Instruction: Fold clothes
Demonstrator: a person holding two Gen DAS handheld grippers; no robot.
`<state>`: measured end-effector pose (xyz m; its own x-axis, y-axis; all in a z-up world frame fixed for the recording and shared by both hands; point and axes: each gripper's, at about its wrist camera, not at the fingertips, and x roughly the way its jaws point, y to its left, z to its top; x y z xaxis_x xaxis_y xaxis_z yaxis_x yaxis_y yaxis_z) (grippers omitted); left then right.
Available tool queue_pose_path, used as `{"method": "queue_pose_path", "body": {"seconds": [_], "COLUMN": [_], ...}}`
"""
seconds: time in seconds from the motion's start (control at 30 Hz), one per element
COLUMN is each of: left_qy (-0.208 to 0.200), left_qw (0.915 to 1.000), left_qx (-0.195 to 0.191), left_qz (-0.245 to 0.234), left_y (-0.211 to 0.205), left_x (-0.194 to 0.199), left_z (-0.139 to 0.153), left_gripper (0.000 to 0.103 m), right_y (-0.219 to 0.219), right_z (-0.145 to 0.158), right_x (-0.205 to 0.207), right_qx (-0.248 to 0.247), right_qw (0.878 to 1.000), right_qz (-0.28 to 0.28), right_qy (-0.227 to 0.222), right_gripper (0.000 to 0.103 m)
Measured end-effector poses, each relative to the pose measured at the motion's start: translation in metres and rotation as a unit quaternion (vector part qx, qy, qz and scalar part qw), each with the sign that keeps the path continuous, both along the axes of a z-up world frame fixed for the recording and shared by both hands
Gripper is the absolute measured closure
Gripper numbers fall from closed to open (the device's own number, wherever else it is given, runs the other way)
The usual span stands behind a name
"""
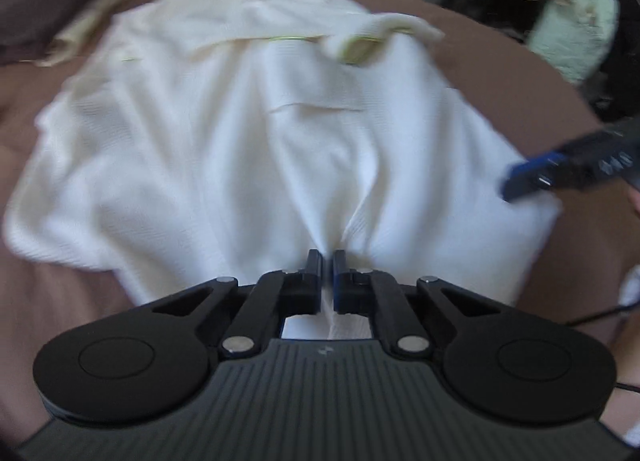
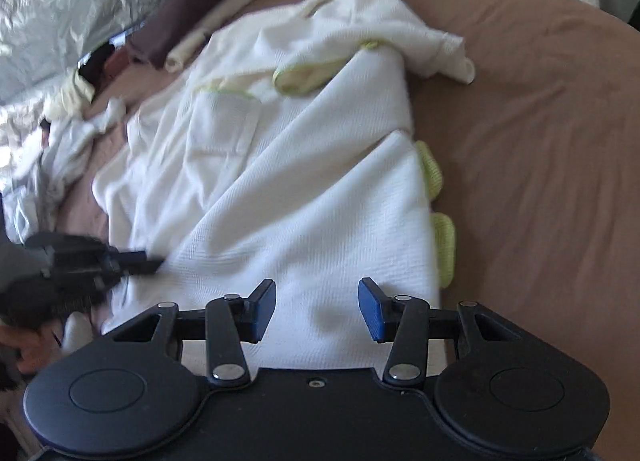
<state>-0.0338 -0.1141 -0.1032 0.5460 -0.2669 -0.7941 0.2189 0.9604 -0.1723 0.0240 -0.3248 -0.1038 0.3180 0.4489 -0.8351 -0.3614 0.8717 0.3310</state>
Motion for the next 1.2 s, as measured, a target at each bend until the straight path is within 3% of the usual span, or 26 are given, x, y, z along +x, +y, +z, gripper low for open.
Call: {"method": "queue_pose_path", "body": {"seconds": [0.13, 0.2, 0.27, 0.33, 0.4, 0.47, 0.53, 0.63, 0.7, 0.77, 0.83, 0.93, 1.0, 1.07, 1.2], "left_qy": [-0.023, -0.037, -0.031, 0.012, 0.011, -0.023, -0.058, -0.079, -0.085, -0.092, -0.109, -0.144, -0.125, -0.104, -0.102], "left_qw": [0.9984, 0.9905, 0.9819, 0.9909, 0.9941, 0.996, 0.9969, 0.9967, 0.9963, 0.9956, 0.994, 0.9892, 0.9914, 0.9938, 0.9936], "left_qx": [0.039, 0.122, 0.174, 0.101, 0.05, 0.04, 0.032, 0.018, 0.01, 0.005, 0.005, -0.007, -0.029, -0.038, -0.03], "left_qz": [0.033, 0.05, 0.066, 0.088, 0.095, 0.076, 0.043, 0.007, -0.009, -0.016, -0.003, 0.028, 0.026, 0.006, -0.039], "left_y": [0.012, 0.012, 0.022, 0.047, 0.06, 0.059, 0.053, 0.045, 0.038, 0.037, 0.038, 0.049, 0.059, 0.062, 0.048], "left_x": [-0.016, -0.025, -0.028, -0.022, -0.016, -0.009, 0.003, 0.04, 0.071, 0.102, 0.128, 0.147, 0.156, 0.16, 0.166], "left_z": [0.013, 0.013, 0.007, 0.001, 0.006, 0.022, 0.041, 0.057, 0.06, 0.057, 0.045, 0.02, 0.002, -0.007, -0.013], "left_gripper": [0.103, 0.103, 0.103, 0.103, 0.103, 0.1, 0.1, 0.095, 0.084, 0.077, 0.076, 0.076, 0.076, 0.076, 0.058], "right_y": [0.009, 0.012, 0.013, 0.011, 0.008, 0.001, -0.014, -0.032, -0.036, -0.044, -0.053, -0.076, -0.081, -0.078, -0.071], "right_z": [-0.01, -0.015, -0.017, -0.016, -0.014, -0.004, 0.01, 0.028, 0.037, 0.036, 0.025, -0.004, -0.022, -0.035, -0.058], "right_x": [-0.005, -0.006, -0.005, -0.003, -0.002, -0.002, 0.003, 0.023, 0.05, 0.081, 0.11, 0.141, 0.15, 0.156, 0.172], "right_qx": [-0.036, -0.058, -0.064, -0.063, -0.065, -0.045, 0.019, 0.119, 0.155, 0.178, 0.201, 0.251, 0.27, 0.275, 0.295], "right_qw": [0.999, 0.998, 0.997, 0.997, 0.997, 0.999, 0.999, 0.991, 0.984, 0.977, 0.966, 0.938, 0.928, 0.928, 0.926], "right_qz": [0.013, 0.019, 0.017, 0.011, 0.004, -0.008, -0.027, -0.058, -0.078, -0.111, -0.16, -0.238, -0.256, -0.249, -0.233], "right_qy": [0.022, 0.027, 0.033, 0.037, 0.033, 0.016, -0.004, -0.023, -0.035, -0.041, -0.023, 0.013, 0.027, 0.026, 0.015], "right_gripper": [0.052, 0.052, 0.052, 0.052, 0.052, 0.052, 0.052, 0.05, 0.042, 0.027, 0.023, 0.023, 0.023, 0.023, 0.023]}}
